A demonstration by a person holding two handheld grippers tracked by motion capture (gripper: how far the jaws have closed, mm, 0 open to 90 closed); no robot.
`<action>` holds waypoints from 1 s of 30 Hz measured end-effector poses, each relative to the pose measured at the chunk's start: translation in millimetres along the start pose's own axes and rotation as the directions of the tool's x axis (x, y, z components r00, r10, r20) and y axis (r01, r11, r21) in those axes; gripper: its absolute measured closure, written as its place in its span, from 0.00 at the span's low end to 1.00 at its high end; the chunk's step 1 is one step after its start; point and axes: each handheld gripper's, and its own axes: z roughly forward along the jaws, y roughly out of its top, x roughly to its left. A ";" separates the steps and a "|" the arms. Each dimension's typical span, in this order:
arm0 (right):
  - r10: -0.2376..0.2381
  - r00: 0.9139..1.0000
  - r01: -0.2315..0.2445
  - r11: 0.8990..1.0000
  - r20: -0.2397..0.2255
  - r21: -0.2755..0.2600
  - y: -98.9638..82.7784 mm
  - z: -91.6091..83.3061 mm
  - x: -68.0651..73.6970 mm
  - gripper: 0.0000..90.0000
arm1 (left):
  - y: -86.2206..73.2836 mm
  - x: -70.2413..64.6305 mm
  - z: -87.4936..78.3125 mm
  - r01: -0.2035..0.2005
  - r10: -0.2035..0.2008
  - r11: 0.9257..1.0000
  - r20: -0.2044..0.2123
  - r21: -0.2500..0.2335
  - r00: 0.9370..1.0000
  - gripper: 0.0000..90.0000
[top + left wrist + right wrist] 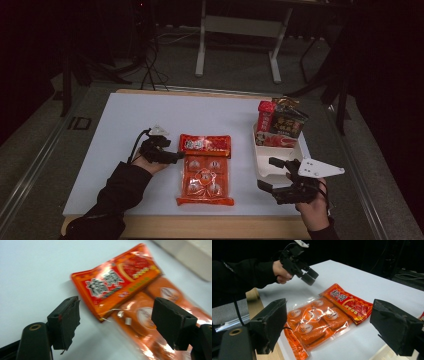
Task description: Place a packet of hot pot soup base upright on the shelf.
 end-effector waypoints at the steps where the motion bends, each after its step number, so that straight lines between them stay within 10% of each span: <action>1: -0.004 1.000 0.004 1.000 -0.001 0.003 -0.2 0.6 0.2 0.16 | 0.1 1.8 1.9 0.006 -0.006 1.000 -0.007 -0.003 1.000 0.26; 30: -0.033 0.999 0.033 0.999 -0.007 -0.006 -3.5 3.2 -0.5 0.17 | 1.3 38.0 58.2 0.091 -0.092 0.994 0.022 0.056 0.996 0.37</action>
